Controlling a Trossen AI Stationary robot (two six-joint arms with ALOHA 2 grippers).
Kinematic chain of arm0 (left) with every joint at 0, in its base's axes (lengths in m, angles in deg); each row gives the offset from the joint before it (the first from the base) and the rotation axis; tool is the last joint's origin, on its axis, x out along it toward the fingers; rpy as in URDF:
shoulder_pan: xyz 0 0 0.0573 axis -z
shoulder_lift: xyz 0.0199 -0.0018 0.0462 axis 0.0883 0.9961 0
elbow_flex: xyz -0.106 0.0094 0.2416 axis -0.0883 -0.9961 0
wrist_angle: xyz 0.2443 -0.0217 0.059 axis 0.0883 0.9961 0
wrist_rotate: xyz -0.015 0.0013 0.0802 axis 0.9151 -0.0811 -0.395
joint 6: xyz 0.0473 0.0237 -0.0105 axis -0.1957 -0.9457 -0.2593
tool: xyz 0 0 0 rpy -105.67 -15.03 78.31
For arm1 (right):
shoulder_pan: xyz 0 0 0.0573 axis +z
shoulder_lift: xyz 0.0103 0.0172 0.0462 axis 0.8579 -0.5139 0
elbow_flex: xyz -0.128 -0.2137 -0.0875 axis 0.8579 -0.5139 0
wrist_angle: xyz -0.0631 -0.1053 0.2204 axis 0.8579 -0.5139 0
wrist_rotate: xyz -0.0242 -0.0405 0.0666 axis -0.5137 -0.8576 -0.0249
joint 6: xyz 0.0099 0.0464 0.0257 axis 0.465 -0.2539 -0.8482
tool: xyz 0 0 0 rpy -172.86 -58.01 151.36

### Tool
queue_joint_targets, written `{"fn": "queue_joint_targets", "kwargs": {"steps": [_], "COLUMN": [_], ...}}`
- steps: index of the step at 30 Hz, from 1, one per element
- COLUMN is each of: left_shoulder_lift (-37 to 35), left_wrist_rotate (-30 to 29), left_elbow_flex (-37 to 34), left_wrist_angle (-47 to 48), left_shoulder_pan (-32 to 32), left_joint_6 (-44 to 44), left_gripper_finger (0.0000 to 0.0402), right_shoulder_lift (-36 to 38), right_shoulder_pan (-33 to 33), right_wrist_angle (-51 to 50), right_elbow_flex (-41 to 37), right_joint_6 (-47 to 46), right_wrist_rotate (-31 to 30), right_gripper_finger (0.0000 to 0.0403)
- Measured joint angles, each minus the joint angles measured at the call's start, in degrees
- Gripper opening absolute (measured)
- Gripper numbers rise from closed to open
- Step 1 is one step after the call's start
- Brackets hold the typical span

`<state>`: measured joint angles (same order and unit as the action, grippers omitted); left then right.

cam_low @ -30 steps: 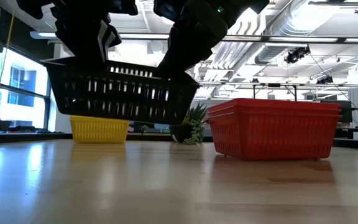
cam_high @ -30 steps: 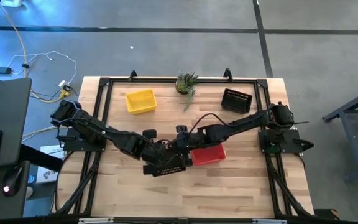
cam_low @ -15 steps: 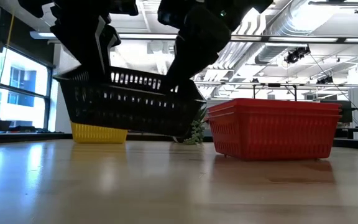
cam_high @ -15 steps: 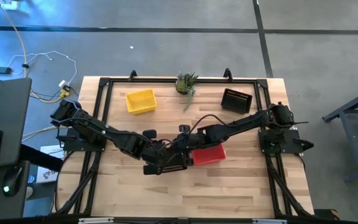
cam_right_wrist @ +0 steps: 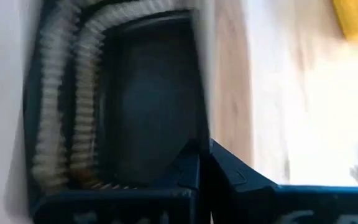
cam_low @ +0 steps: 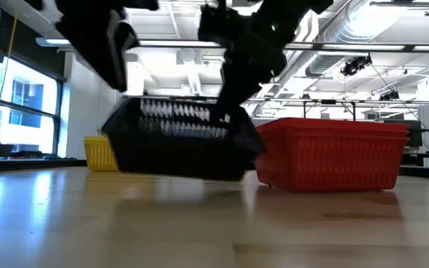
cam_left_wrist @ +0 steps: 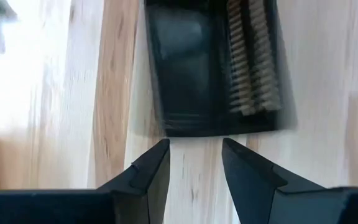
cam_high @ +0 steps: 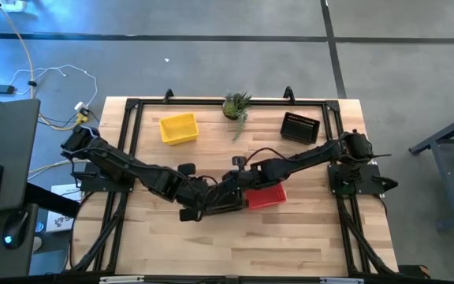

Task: Stack baskets by color
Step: Stack the bottom black bin on top of the top black bin on the table

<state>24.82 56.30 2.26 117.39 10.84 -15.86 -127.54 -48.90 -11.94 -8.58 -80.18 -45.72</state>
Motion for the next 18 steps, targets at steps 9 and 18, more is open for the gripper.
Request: {"fn": "queue_joint_targets", "kwargs": {"steps": [9, 18], "left_shoulder_lift": [-0.28, -2.28], "left_wrist_rotate": [0.38, -0.54], "left_elbow_flex": [0.09, 0.09], "left_wrist_angle": [5.58, 5.97], "left_shoulder_pan": [0.02, -0.05], "left_joint_6": [1.43, 1.38], "left_gripper_finger": [0.0131, 0.0131], "right_shoulder_lift": [2.70, 7.74], "right_shoulder_pan": [0.03, 0.00], "right_wrist_angle": [-7.05, -8.36], "right_elbow_flex": [-0.04, 0.03], "right_joint_6": [-2.67, -2.75], "right_wrist_rotate": [-7.97, -8.78], "right_gripper_finger": [0.0000, 0.0000]}}
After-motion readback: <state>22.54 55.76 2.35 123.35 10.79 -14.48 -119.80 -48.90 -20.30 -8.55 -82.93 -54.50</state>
